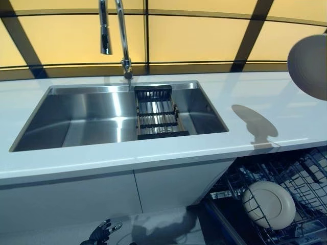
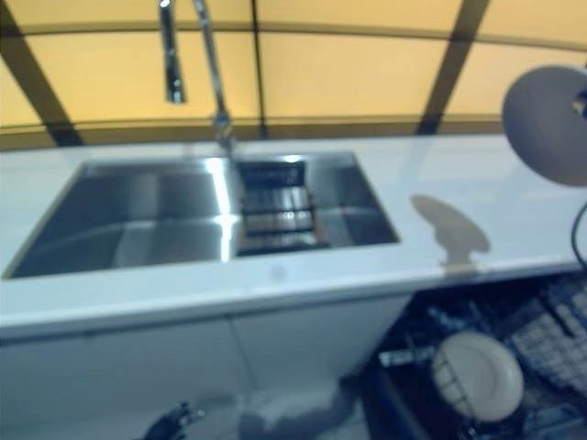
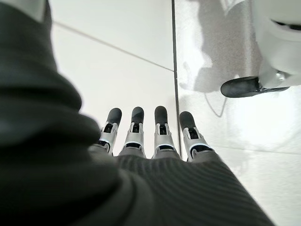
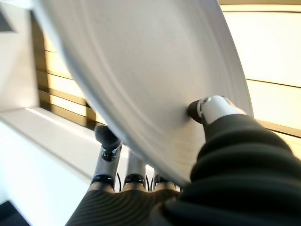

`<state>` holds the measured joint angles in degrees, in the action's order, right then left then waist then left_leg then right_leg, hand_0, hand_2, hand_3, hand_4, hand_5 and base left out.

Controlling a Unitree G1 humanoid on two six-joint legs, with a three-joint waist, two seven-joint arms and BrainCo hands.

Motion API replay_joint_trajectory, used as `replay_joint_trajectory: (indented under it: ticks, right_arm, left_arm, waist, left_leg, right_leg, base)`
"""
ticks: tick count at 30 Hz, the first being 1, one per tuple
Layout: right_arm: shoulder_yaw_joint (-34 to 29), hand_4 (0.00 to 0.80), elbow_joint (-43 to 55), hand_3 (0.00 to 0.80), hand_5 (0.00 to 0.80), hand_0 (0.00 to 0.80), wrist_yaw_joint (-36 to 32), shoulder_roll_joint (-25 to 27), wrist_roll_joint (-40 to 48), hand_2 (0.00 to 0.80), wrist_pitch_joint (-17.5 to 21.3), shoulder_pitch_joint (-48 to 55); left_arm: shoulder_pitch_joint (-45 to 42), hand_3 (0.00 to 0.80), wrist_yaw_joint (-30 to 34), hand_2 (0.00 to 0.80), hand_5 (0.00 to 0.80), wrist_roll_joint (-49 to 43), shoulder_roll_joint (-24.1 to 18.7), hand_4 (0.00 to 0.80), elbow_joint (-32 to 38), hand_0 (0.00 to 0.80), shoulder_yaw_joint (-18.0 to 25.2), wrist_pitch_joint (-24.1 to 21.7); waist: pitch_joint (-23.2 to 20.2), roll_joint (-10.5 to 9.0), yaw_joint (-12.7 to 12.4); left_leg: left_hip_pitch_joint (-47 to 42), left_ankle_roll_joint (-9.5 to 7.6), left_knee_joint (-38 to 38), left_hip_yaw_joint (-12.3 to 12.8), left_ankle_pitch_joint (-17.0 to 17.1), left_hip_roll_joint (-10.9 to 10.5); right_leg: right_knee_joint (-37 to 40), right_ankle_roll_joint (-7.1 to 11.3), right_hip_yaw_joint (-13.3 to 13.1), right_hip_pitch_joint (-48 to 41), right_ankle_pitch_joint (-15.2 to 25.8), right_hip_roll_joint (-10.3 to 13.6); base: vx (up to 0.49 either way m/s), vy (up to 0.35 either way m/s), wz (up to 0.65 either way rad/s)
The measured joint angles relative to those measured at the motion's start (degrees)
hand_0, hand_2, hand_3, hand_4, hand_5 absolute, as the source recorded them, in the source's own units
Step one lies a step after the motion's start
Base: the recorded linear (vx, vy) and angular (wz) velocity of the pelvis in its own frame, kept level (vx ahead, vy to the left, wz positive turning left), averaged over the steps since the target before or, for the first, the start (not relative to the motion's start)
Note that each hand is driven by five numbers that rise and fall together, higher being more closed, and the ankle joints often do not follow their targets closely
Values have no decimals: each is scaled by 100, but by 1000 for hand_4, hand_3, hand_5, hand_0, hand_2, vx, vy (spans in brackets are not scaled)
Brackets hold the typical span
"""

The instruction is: Take plates into dishwasher

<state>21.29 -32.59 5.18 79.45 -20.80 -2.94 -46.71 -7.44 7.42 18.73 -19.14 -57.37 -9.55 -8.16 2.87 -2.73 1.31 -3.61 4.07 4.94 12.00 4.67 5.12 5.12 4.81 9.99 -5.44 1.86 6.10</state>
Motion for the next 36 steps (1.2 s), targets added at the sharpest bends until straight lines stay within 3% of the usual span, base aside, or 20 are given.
replay_joint_trajectory:
  ticks: [10,14,23,36]
  right_arm:
    - [-1723,800,27,800,800,800,-92,54,2,800,53,2113]
    - [-2074,800,68,800,800,800,-222,9,81,800,64,2686]
    - [-2362,800,120,800,800,800,-481,-359,128,800,143,3140]
    - [-2364,800,295,800,800,800,-637,-1076,126,800,80,3465]
  left_arm:
    - [4,0,104,0,0,-224,19,0,-58,0,3,-9]
    - [28,0,144,0,0,-226,17,0,-63,0,0,-7]
    - [268,0,161,0,0,-232,15,0,-135,0,-3,-7]
    - [348,0,163,0,0,-237,-7,0,-228,0,-1,-1]
  waist:
    - [20,-8,343]
    - [54,-34,498]
    - [152,-49,732]
    - [311,-9,701]
  left_leg:
    - [-89,3,2,290,-102,45]
    - [-117,38,1,387,-123,73]
    - [-202,41,20,549,-177,95]
    - [-185,46,0,616,-197,90]
  right_leg:
    - [0,16,-270,75,-1,-33]
    - [-1,15,-350,110,3,-79]
    - [0,17,-492,119,9,-86]
    - [-2,16,-543,165,10,-81]
  base:
    - [-22,-23,-15]
    - [-24,-27,-15]
    - [-10,-8,-9]
    - [-6,-7,-2]
